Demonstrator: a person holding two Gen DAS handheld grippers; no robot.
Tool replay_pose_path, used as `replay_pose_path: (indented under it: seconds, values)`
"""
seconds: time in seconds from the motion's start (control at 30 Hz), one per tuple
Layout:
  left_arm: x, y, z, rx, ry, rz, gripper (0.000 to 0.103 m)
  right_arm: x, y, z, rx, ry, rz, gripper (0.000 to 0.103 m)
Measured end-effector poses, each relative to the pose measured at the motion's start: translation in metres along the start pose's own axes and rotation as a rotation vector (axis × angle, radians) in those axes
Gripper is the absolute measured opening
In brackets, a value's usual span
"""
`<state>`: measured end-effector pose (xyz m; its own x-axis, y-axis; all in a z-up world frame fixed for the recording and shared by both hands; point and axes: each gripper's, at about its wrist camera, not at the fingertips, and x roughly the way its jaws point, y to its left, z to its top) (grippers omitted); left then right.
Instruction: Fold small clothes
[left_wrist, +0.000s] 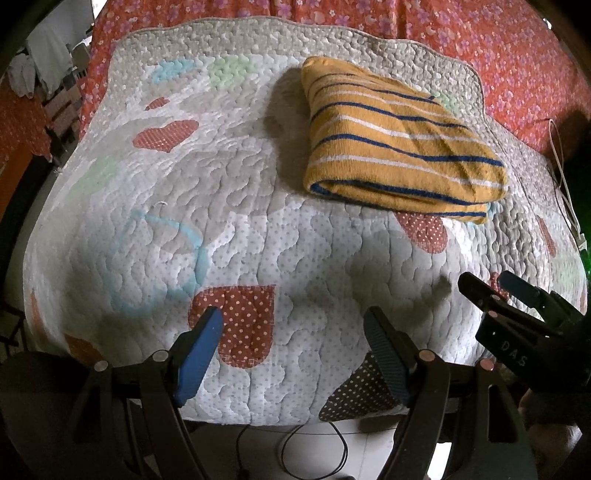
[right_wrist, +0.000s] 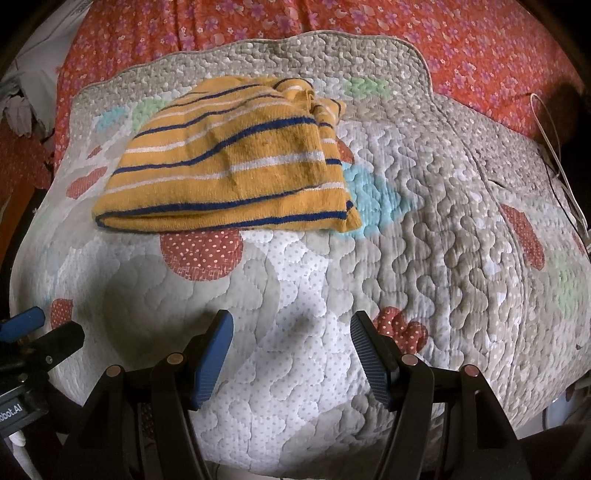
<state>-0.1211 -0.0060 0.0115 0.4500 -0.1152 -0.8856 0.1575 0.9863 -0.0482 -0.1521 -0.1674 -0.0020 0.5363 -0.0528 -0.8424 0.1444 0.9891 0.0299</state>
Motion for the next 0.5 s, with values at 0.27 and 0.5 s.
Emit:
replay_pose_path:
  seconds: [0.27, 0.5]
  values:
    - [0.006, 0.0, -0.001, 0.002, 0.012, 0.006, 0.078, 0.0, -0.002, 0.001, 0.008, -0.001, -0.002, 0.07]
    - [0.019, 0.006, -0.001, -0.009, 0.043, 0.027, 0.078, 0.001, -0.004, 0.001, 0.008, 0.003, -0.001, 0.07]
